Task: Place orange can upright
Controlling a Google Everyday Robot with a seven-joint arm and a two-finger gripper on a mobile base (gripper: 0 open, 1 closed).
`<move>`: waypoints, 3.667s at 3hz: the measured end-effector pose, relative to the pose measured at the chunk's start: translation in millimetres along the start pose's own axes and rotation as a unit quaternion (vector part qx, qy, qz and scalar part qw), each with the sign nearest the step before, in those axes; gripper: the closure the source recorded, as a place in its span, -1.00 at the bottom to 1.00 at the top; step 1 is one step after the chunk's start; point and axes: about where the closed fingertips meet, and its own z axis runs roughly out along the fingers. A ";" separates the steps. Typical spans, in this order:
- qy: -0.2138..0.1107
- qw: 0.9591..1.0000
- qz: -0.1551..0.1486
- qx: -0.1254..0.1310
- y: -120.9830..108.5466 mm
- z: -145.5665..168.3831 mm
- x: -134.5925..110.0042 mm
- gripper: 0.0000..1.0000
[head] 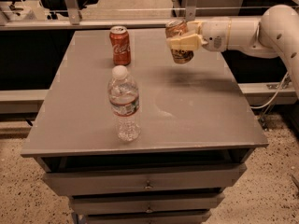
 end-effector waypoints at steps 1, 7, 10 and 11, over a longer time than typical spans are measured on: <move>-0.034 0.999 0.006 -0.022 5.8 1.3 12.8 1.00; -0.085 0.993 -0.029 -0.077 26.1 -24.8 66.7 -0.90; -0.035 0.998 -0.048 0.037 3.0 -149.3 14.9 -1.00; -0.034 0.998 -0.046 0.036 2.9 -148.7 13.9 -1.00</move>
Offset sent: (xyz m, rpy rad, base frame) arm -0.0140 -0.0137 -0.0420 0.2066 -0.0390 0.1192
